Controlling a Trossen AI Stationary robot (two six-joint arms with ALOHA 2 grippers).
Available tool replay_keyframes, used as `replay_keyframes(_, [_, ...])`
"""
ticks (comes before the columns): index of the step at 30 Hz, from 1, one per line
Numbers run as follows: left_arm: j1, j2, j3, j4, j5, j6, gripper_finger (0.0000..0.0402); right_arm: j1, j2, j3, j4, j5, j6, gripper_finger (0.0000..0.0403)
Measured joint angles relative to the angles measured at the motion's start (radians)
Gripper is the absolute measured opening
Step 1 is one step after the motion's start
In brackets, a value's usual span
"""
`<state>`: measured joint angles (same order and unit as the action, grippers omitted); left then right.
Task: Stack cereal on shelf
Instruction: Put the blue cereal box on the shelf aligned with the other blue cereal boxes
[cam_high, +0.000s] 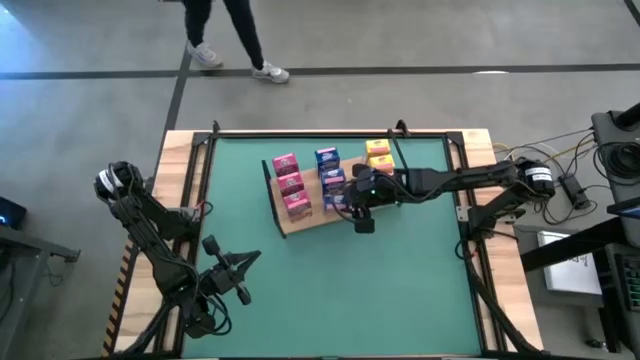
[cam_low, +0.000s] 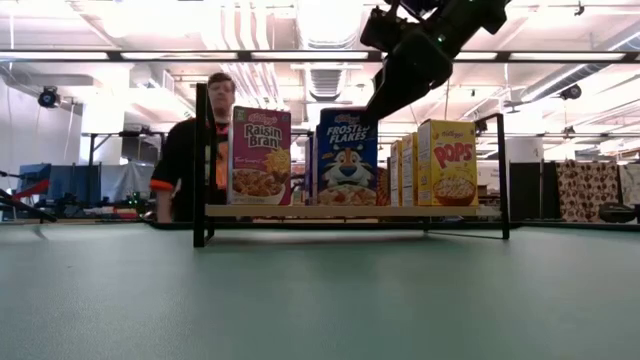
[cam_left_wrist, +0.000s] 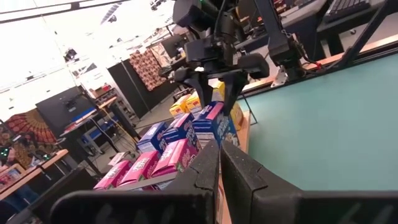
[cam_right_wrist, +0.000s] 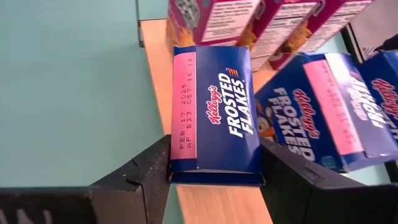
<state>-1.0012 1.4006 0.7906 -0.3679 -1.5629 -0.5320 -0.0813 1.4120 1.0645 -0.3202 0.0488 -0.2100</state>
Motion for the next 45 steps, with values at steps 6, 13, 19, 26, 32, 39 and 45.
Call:
replay_keyframes(6, [0.000, 0.000, 0.000, 0.000, 0.000, 0.000, 0.0000, -0.019, -0.001, 0.000, 0.000, 0.003, 0.016, 0.0198])
replay_keyframes(13, [0.000, 0.000, 0.000, 0.000, -0.001, 0.000, 0.0000, -0.018, -0.003, 0.009, -0.011, 0.002, 0.033, 0.0198])
replay_keyframes(19, [0.000, 0.000, 0.000, 0.001, -0.001, 0.000, 0.0000, -0.018, -0.004, 0.010, -0.019, -0.004, 0.058, 0.0186])
replay_keyframes(26, [0.000, 0.000, 0.000, 0.009, -0.001, 0.000, 0.0000, -0.022, -0.003, 0.010, -0.019, 0.004, 0.071, 0.0213])
replay_keyframes(32, [0.000, 0.000, 0.000, 0.011, -0.001, 0.000, 0.0000, -0.026, -0.004, 0.010, -0.019, 0.006, 0.061, 0.0250])
replay_keyframes(39, [0.000, 0.000, 0.000, 0.013, -0.001, 0.000, 0.0000, -0.029, -0.025, 0.011, -0.019, 0.029, 0.055, 0.0285])
replay_keyframes(45, [0.000, 0.000, 0.000, 0.016, -0.001, 0.000, 0.0000, -0.029, -0.066, 0.011, -0.019, 0.030, 0.055, 0.0297])
